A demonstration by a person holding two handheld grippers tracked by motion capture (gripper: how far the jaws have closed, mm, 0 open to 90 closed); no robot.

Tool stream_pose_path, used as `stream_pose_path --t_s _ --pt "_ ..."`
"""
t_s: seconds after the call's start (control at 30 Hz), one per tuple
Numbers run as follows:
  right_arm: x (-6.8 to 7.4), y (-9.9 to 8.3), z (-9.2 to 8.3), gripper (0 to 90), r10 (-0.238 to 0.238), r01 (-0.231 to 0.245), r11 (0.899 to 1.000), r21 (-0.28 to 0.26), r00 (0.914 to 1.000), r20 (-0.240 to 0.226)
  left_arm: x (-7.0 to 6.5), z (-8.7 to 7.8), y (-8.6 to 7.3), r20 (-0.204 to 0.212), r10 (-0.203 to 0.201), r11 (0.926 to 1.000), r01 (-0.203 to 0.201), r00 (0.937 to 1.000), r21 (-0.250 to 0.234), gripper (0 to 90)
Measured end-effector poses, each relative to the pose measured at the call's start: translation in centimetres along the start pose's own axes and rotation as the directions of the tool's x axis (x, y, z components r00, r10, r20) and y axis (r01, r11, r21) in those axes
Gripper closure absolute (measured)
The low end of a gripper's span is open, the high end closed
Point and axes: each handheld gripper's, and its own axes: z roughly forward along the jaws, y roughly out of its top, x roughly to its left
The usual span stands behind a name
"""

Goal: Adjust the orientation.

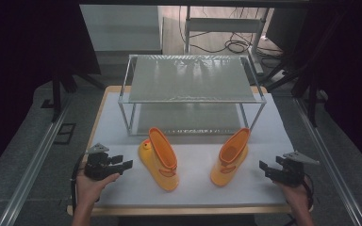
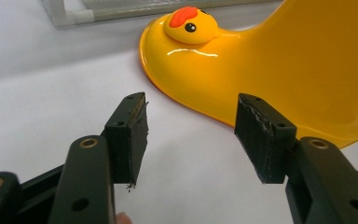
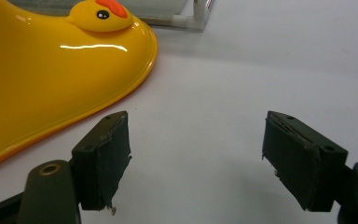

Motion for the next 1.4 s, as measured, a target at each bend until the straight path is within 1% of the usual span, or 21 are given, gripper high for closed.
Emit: stream_pose_path --t_s 0.17,0.2,0.3,0.33,0.37,0.4,0.5,0.57,0.6,0.7,0.8,0.9,0.93,0.97,1.03,1.07,1.1,1.2,1.23,1.33,1.4 --pt "0.2 0.0 0.0 25.2 0.0 0.0 1.0 -0.003 0.9999 -0.011 0.1 -0.3 0.0 0.018 -0.016 0.9996 0.016 0.9997 -0.023 44.1" --pt "0.3 -0.1 0.0 25.8 -0.002 0.002 1.0 -0.003 0.9998 -0.019 0.0 -0.4 0.1 0.037 -0.027 0.9991 0.028 0.999 -0.033 44.8" --pt "0.3 0.0 -0.2 27.8 0.005 -0.006 1.0 -0.015 0.9995 -0.032 -0.1 -0.6 0.1 0.055 -0.037 0.9985 0.04 0.9978 -0.039 47.3" --pt "0.3 -0.1 -0.2 28.0 0.012 -0.013 1.0 -0.018 0.9992 -0.037 -0.3 -0.7 0.1 0.06 -0.035 0.9979 0.038 0.9976 -0.052 48.5" --pt "0.2 -0.1 -0.2 28.2 0.015 -0.015 1.0 -0.016 0.9991 -0.041 -0.3 -0.7 0.1 0.06 -0.035 0.9979 0.038 0.9976 -0.052 51.0" --pt "0.2 -0.1 -0.1 28.6 0.015 -0.016 1.0 -0.014 0.9989 -0.045 -0.6 -0.8 0.0 0.057 -0.029 0.9972 0.032 0.998 -0.068 56.9" --pt "0.2 -0.3 0.0 29.3 0.011 -0.012 1.0 -0.008 0.9983 -0.057 -1.0 -1.0 0.0 0.062 -0.019 0.997 0.023 0.9979 -0.074 71.3" --pt "0.1 -0.4 0.1 29.4 0.001 -0.001 1.0 -0.003 0.9986 -0.053 -1.5 -1.2 -0.4 0.048 -0.002 0.9969 0.006 0.9989 -0.079 80.8" --pt "0.1 -0.4 0.1 29.4 0.001 -0.001 1.0 -0.003 0.9986 -0.053 -1.9 -1.3 -0.7 0.049 0.002 0.9968 0.002 0.9988 -0.08 80.8" --pt "-0.3 -0.4 0.3 29.7 0.011 -0.012 1.0 -0.004 0.9985 -0.053 -2.8 -1.4 -1.9 0.052 0.025 0.9961 -0.021 0.9983 -0.086 88.9" --pt "-0.4 -0.5 0.4 29.9 0.018 -0.018 1.0 -0.003 0.9984 -0.053 -4.0 -1.1 -3.1 0.074 0.044 0.9956 -0.038 0.9963 -0.086 89.4" --pt "-0.5 -0.4 0.3 30.1 0.033 -0.034 0.999 -0.006 0.9984 -0.045 -5.3 -0.6 -3.6 0.092 0.079 0.9946 -0.073 0.9926 -0.075 89.5" --pt "-0.5 -0.4 0.3 30.1 0.037 -0.037 0.999 -0.008 0.9983 -0.045 -6.3 -0.1 -3.7 0.102 0.1 0.993 -0.092 0.9898 -0.073 89.6" --pt "-0.5 -0.4 0.3 30.1 0.037 -0.037 0.999 -0.008 0.9983 -0.045 -6.3 -0.1 -3.7 0.102 0.1 0.993 -0.092 0.9898 -0.073 89.5" --pt "-0.5 -0.5 0.3 30.2 0.033 -0.033 0.999 -0.005 0.9986 -0.042 -7.2 0.4 -3.8 0.115 0.114 0.9913 -0.106 0.9868 -0.078 89.5" --pt "-0.5 -0.5 0.4 30.2 0.035 -0.035 0.999 -0.002 0.9986 -0.04 -8.0 0.9 -3.8 0.126 0.131 0.9895 -0.122 0.9833 -0.077 89.5" --pt "-0.5 -0.5 0.4 30.2 0.038 -0.038 0.999 0.003 0.9985 -0.039 -8.0 0.9 -3.8 0.126 0.131 0.9895 -0.122 0.9833 -0.077 89.6" --pt "-0.6 -0.6 0.5 30.3 0.042 -0.042 0.999 0.006 0.9984 -0.039 -9.7 1.9 -3.9 0.153 0.164 0.9855 -0.155 0.9744 -0.069 89.5" --pt "-0.6 -0.6 0.5 30.3 0.042 -0.042 0.999 0.006 0.9984 -0.039 -9.7 1.9 -3.9 0.153 0.164 0.9855 -0.155 0.9744 -0.069 89.5" --pt "-0.8 -0.7 0.5 30.4 0.051 -0.051 0.999 0.008 0.998 -0.036 -10.8 2.5 -4.1 0.179 0.18 0.9832 -0.17 0.9674 -0.066 89.5" --pt "-0.8 -0.7 0.5 30.4 0.054 -0.054 0.999 0.008 0.9979 -0.036 -11.2 2.7 -4.1 0.182 0.186 0.982 -0.176 0.9657 -0.068 89.5"
